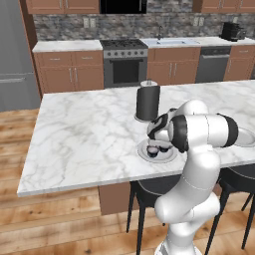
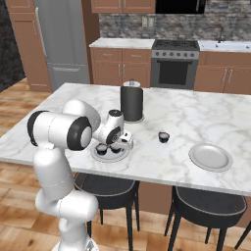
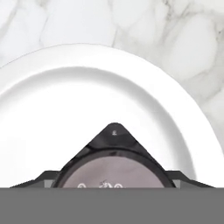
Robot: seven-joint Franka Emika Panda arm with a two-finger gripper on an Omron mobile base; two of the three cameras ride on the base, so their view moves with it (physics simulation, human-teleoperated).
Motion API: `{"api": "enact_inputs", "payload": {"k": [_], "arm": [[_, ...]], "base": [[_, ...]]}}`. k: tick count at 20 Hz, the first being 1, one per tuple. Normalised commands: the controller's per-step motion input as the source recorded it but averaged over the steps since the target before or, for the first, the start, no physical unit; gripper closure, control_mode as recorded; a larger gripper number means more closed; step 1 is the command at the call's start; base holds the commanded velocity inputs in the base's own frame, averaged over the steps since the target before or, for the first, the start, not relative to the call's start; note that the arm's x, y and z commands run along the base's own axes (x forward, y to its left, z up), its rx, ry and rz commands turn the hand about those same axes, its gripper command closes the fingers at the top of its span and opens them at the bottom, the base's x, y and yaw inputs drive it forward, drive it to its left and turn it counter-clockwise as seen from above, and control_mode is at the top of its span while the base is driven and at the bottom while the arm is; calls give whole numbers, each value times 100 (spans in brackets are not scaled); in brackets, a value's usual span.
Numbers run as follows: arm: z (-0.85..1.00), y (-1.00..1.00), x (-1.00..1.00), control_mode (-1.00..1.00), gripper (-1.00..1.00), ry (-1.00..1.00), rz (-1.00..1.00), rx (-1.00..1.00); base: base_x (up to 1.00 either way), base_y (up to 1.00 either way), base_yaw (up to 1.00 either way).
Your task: Place two yogurt containers on each plate.
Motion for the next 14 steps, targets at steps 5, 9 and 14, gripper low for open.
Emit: {"api": "enact_inputs", "payload": {"k": [5, 9, 14], "arm": [[4, 0, 0, -100, -100, 0, 0, 0], [10, 0, 0, -100, -100, 0, 0, 0], [27, 0, 1, -100, -100, 0, 0, 0]], "base": [[0, 0, 0], [0, 0, 0], [0, 0, 0]]}}
